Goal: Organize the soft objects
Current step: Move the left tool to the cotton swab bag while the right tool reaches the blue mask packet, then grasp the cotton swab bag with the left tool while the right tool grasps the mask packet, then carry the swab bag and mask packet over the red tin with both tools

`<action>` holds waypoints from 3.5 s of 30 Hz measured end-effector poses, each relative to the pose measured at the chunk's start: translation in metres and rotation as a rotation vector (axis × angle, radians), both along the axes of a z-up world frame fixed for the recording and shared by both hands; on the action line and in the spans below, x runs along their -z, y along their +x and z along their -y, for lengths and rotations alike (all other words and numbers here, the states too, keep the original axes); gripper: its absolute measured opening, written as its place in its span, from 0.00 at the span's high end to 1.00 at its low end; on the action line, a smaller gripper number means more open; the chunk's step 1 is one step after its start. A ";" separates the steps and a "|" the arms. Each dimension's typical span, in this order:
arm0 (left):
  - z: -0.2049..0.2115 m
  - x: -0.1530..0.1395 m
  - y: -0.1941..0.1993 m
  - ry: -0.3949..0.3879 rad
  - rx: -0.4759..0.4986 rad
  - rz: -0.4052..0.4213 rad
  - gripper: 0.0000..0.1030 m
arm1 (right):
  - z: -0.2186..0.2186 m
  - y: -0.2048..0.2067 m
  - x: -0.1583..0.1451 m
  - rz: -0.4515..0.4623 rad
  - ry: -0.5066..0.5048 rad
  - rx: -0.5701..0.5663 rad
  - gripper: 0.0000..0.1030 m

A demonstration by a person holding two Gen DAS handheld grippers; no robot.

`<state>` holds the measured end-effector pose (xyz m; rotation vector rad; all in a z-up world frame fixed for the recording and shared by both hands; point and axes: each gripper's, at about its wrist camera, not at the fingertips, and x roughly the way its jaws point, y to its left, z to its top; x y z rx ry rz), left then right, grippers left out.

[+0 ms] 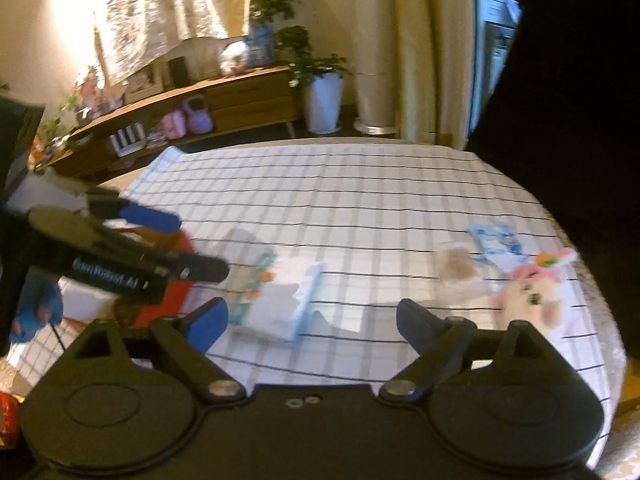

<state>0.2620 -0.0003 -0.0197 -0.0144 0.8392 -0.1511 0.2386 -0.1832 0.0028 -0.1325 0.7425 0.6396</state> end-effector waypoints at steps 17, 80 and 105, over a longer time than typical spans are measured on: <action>0.068 0.049 0.107 -0.125 -0.037 -0.057 0.05 | 0.082 0.156 0.027 -0.034 -0.097 0.155 0.09; 0.069 0.108 0.187 -0.155 -0.174 -0.084 0.70 | 0.050 0.276 0.100 -0.206 -0.264 0.088 0.92; 0.008 -0.009 0.065 -0.129 -0.162 -0.024 0.70 | 0.011 0.113 -0.027 -0.057 -0.138 0.017 0.93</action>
